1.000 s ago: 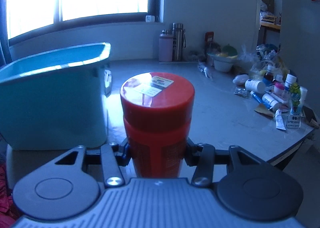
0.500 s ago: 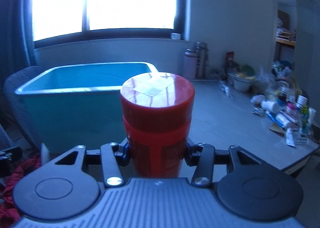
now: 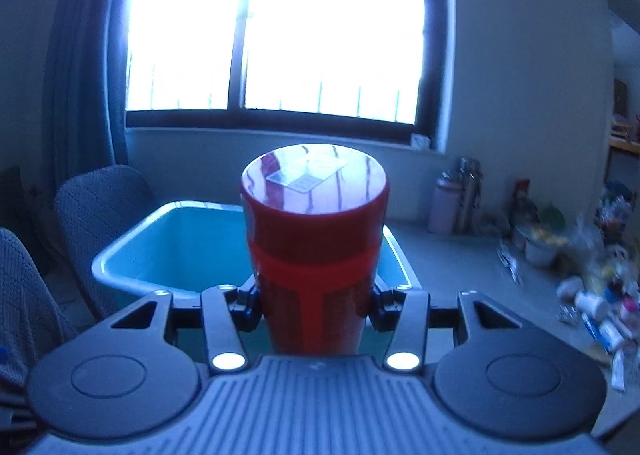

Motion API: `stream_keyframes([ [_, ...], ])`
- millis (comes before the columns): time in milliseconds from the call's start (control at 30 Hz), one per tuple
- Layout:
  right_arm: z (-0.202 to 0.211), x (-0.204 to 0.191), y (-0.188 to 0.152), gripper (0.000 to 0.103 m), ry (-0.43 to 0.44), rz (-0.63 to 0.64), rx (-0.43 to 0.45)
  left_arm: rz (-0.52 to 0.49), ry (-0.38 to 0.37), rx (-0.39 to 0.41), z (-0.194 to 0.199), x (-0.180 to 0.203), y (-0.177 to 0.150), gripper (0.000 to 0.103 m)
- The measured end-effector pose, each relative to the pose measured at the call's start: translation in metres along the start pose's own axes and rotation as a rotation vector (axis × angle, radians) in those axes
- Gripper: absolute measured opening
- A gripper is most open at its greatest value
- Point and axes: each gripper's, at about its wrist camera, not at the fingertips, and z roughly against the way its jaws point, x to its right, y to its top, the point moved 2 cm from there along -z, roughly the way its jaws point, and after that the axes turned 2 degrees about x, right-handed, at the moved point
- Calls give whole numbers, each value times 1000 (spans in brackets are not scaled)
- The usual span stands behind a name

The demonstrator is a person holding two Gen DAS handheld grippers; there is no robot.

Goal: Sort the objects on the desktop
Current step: 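Carry the red canister over the teal bin and open the right gripper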

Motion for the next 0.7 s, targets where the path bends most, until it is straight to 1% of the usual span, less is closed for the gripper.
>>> stream_keyframes([
  [167,-23,-7,23,49,33,24,30,72,35,-5,-8,-9,8,102],
  [367,-59,-14,37,49,62,32,24,101,73,-13,-18,-9,11,101],
  [533,-93,-15,37,50,62,21,-26,119,98,-25,-25,-7,13,101],
  [700,-111,-14,26,49,68,9,-83,127,118,-25,-27,-6,15,101],
])
